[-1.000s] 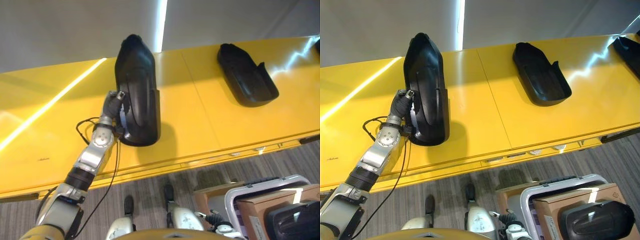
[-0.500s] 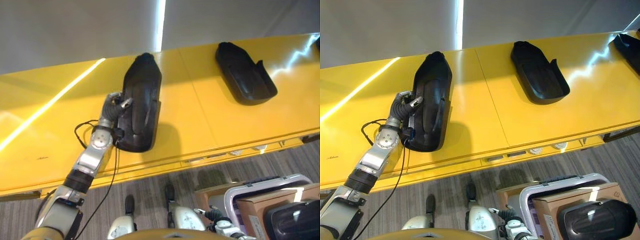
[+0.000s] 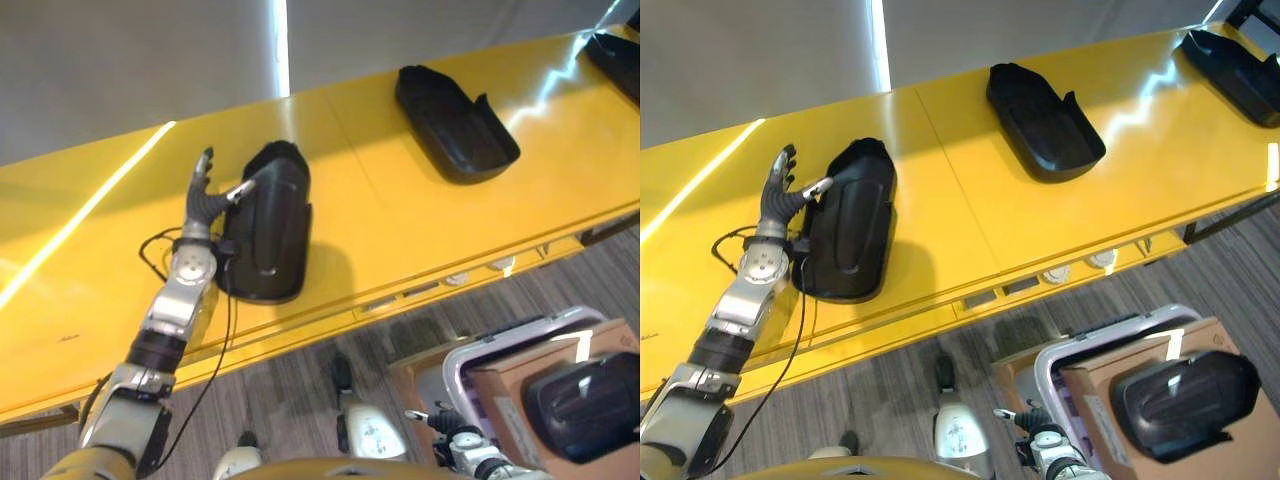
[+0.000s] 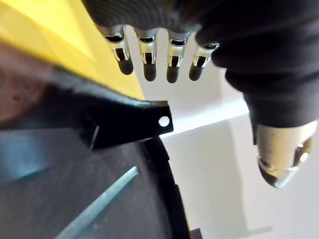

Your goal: Move parts from the plastic box to the shelf.

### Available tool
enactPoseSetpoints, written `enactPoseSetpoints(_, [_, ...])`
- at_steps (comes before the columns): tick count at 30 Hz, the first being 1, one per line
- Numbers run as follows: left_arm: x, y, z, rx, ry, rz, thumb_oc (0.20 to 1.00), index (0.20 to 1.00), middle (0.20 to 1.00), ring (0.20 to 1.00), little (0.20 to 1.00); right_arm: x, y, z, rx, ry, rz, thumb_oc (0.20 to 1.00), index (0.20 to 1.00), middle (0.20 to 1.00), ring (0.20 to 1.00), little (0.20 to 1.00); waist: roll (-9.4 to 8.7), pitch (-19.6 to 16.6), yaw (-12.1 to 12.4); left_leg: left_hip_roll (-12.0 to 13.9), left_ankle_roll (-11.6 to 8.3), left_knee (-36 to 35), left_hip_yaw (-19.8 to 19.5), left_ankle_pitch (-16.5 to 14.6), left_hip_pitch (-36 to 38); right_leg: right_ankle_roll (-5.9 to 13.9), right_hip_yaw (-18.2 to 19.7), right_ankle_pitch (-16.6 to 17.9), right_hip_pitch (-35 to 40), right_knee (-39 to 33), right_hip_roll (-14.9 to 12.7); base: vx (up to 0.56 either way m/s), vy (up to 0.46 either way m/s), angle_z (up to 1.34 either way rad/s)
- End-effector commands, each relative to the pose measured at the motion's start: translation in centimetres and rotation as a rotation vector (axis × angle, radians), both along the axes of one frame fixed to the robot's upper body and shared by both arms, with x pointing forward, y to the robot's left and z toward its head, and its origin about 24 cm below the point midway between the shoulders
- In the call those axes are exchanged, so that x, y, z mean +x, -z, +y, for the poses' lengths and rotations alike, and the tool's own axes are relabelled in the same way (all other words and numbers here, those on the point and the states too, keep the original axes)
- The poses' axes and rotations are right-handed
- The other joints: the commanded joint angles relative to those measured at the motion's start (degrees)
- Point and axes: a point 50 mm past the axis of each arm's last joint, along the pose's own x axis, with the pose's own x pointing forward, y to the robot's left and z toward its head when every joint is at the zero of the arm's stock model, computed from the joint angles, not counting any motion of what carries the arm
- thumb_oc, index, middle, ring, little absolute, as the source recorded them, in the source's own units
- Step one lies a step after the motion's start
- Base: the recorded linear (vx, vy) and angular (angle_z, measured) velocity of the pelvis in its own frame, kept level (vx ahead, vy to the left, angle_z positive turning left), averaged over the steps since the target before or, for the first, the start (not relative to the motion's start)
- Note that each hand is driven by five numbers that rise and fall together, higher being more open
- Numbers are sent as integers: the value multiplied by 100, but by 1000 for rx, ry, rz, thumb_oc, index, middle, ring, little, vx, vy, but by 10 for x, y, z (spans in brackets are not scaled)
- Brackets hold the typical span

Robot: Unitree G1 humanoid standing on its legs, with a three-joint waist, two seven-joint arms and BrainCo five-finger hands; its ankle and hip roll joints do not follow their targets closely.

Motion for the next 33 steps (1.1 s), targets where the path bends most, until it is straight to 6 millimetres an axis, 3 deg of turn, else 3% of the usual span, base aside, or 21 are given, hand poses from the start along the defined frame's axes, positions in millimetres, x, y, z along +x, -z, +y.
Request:
enactPoseSetpoints(1, [-4, -14, 13, -63, -33, -89, 1000, 1000, 1000, 1000, 1000, -27, 6, -7, -26, 3, 93, 1000, 1000, 1000, 1000, 1000, 51, -480, 165, 57, 335, 31, 262, -265, 195, 440, 103, -520, -144, 129, -100, -82, 122, 8])
enactPoseSetpoints(3, [-5, -16, 10, -87, -24, -103, 1000, 1000, 1000, 1000, 1000, -28, 8, -1, -16, 6, 83, 1000, 1000, 1000, 1000, 1000, 70, -450, 147, -117, 457, -246, 263, -339, 249, 526, 112, -396, -276, 279, -169, -186, 169, 8])
enactPoseSetpoints(4, [-7, -22, 9, -107, -14, -132, 1000, 1000, 1000, 1000, 1000, -25, 8, 5, -1, 15, 56, 1000, 1000, 1000, 1000, 1000, 43, -354, 122, -354, 599, -355, 238, -371, 211, 634, 198, -226, -452, 424, -257, -202, 157, 6])
enactPoseSetpoints(8, [-11, -24, 10, -87, -6, -145, 1000, 1000, 1000, 1000, 1000, -20, 9, 17, 18, -21, 29, 1000, 1000, 1000, 1000, 1000, -2, -243, 102, -601, 720, -312, 312, -396, 77, 849, 475, 16, -555, 297, -464, -198, 143, -8])
enactPoseSetpoints(10, [-14, -27, 11, -78, -13, -170, 1000, 1000, 1000, 1000, 1000, -16, 9, 23, 25, -42, 11, 1000, 1000, 1000, 1000, 1000, -27, -130, 89, -694, 789, -73, 341, -408, -199, 810, 939, -218, -661, 663, -369, -279, 69, -12])
enactPoseSetpoints(11, [-16, -28, 10, -81, -5, -182, 1000, 1000, 1000, 1000, 1000, -15, 9, 25, 30, -44, 9, 1000, 1000, 1000, 1000, 1000, -38, -103, 148, -726, 812, 42, 370, -391, -325, 749, 899, -368, -623, 834, -347, -367, 13, -28])
enactPoseSetpoints(12, [-27, -31, 15, -22, 12, -209, 1000, 1000, 1000, 1000, 1000, -15, 10, 27, 24, -52, 19, 1000, 1000, 1000, 1000, 1000, 39, -87, 400, -683, 868, 124, 413, -278, -556, 569, 385, -848, -340, 1301, -432, -352, -54, -37])
enactPoseSetpoints(13, [-39, -32, 22, -15, 1, -242, 1000, 1000, 1000, 1000, 1000, -18, 12, 31, 26, -64, 29, 1000, 1000, 1000, 1000, 1000, 47, -178, 576, -663, 899, 70, 425, -133, -698, 486, 185, -1173, 40, 1575, -440, -270, -52, -42])
enactPoseSetpoints(14, [-39, -32, 22, -14, 1, -242, 1000, 1000, 1000, 1000, 1000, -18, 12, 31, 26, -64, 29, 1000, 1000, 1000, 1000, 1000, 41, -188, 572, -669, 900, 63, 424, -111, -713, 487, 186, -1150, 32, 1556, -445, -108, -92, -26])
enactPoseSetpoints(16, [-59, -32, 30, -13, 6, -293, 1000, 1000, 1000, 1000, 1000, -22, 14, 36, 31, -89, 48, 1000, 1000, 1000, 1000, 1000, -107, -397, 801, -665, 782, -120, 418, 6, -800, 530, 104, -1072, 396, 710, -515, -22, -182, -8])
enactPoseSetpoints(19, [-74, -30, 34, -43, 27, -306, 1000, 1000, 1000, 1000, 1000, -17, 13, 36, 23, -106, 42, 1000, 1000, 1000, 1000, 1000, -106, -491, 850, -606, 729, -140, 450, 52, -860, 555, 79, -1037, 495, 397, -478, -20, -111, -6])
enactPoseSetpoints(20, [-83, -25, 39, -48, 30, -294, 278, 278, 278, 278, 278, -15, 12, 35, 23, -102, 31, 1000, 1000, 1000, 1000, 1000, -117, -527, 875, -562, 699, -145, 451, 82, -857, 546, 68, -1058, 569, 304, -440, -34, -144, -2])
enactPoseSetpoints(21, [-88, -22, 40, -58, 44, -288, 200, 200, 200, 200, 200, -12, 11, 33, 22, -91, 19, 1000, 1000, 1000, 1000, 1000, -130, -521, 902, -527, 677, -140, 450, 101, -840, 529, 27, -1079, 598, 302, -426, -20, -159, 0])
enactPoseSetpoints(22, [-99, -16, 44, -68, 64, -266, 200, 200, 200, 200, 200, -10, 9, 30, 26, -53, -4, 1000, 1000, 1000, 1000, 1000, -148, -515, 930, -497, 659, -161, 419, 122, -796, 500, -31, -1107, 642, 321, -392, -10, -104, 4])
enactPoseSetpoints(24, [-100, -16, 44, -68, 64, -264, 200, 200, 200, 200, 200, -10, 9, 30, 26, -54, -2, 1000, 1000, 1000, 1000, 1000, -148, -518, 921, -495, 657, -168, 415, 125, -787, 499, -37, -1108, 651, 318, -391, 2, -52, 11])
enactPoseSetpoints(28, [-119, -8, 44, -68, 128, -211, 200, 200, 200, 200, 200, -11, 8, 24, 23, 1, -18, 1000, 1000, 1000, 1000, 1000, -162, -513, 980, -417, 608, -246, 323, 193, -743, 455, -136, -1127, 718, 258, -309, -9, -51, 18])
enactPoseSetpoints(33, [-135, -1, 31, -112, 307, -124, 200, 200, 200, 200, 200, -14, 10, 28, 27, -42, 2, 1000, 1000, 1000, 1000, 1000, -173, -396, 997, -358, 583, -315, 280, 257, -738, 448, -166, -1088, 709, 249, -266, -11, -24, 6])
